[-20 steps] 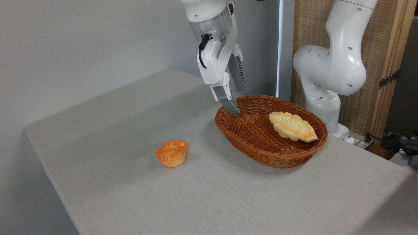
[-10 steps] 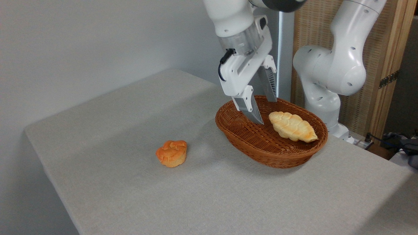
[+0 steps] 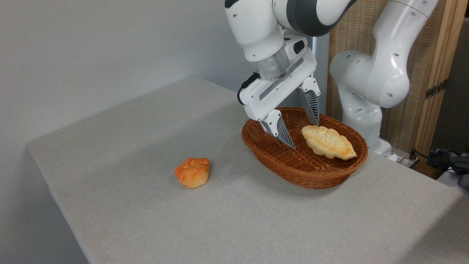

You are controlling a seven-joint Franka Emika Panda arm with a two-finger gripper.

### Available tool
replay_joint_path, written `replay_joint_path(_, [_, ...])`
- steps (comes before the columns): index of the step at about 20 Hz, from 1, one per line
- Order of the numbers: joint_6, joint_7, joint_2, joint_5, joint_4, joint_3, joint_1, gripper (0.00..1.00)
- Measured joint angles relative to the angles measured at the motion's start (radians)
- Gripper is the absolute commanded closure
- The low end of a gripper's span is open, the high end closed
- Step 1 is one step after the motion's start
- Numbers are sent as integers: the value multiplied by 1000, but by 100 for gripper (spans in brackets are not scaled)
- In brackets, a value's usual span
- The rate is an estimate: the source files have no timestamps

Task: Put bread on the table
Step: 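Lower the gripper onto the croissant and close it around the bread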

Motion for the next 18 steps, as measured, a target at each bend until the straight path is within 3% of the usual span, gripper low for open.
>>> replay_joint_path(18, [-30, 16, -55, 1, -136, 23, -6, 0])
